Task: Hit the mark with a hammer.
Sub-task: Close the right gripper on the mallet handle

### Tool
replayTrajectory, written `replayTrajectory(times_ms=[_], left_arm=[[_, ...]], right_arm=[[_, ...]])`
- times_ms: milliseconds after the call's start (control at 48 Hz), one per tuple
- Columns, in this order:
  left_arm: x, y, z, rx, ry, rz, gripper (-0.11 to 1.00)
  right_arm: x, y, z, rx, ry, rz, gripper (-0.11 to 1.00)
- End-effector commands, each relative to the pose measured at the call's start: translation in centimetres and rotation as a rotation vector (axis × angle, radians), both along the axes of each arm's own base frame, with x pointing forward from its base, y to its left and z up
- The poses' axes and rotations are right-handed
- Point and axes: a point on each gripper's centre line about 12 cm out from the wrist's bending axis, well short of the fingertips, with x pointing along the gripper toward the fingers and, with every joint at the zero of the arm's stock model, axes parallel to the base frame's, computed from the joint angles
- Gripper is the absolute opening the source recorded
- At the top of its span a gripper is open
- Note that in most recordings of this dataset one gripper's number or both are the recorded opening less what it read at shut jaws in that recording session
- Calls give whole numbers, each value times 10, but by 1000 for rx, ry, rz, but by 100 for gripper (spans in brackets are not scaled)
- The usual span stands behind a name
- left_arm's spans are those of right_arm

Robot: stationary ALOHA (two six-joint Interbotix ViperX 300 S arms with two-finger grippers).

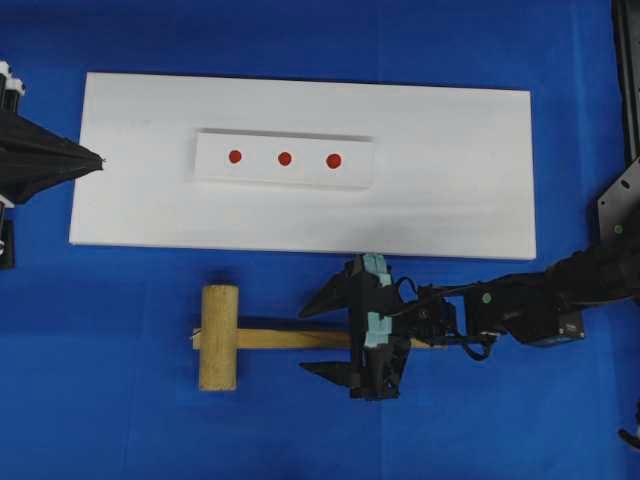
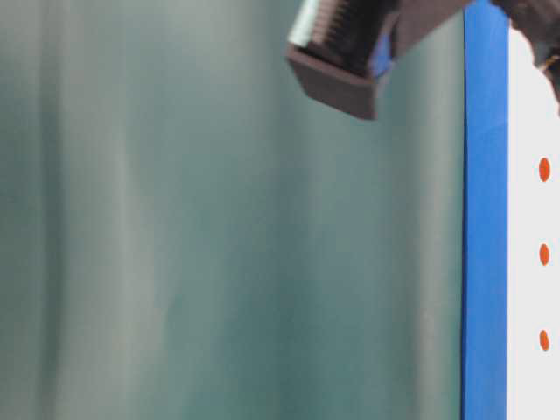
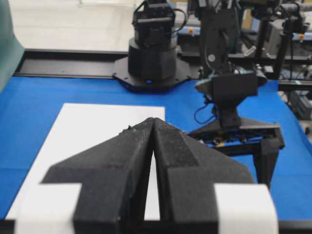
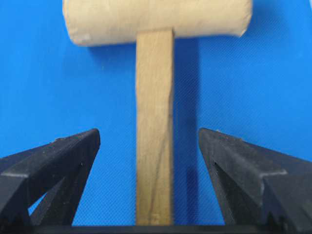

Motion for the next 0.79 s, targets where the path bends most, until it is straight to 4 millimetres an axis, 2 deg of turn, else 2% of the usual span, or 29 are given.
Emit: replayTrajectory(times_ms=[0,229,313,375,521,605,771], left_arm=[[2,0,3,-2,-6,0,0],[1,0,3,-3,-5,0,0],[1,0,3,-2,-6,0,0],[1,0,3,-3,-3,2,0],[1,0,3,-3,0,0,0],[1,0,2,-2,3,0,0],[0,0,2,-2,8,0,0]], right_arm=[[7,4,6,10,-12,5,90],[7,5,-2,5,11,7,89],[6,5,-2,2,12,9,84],[6,5,-2,-3,13,12,73],[6,5,-3,-18,26,24,31],[6,5,-2,-16,28,24,12],[9,4,10,-6,-1,21,10]])
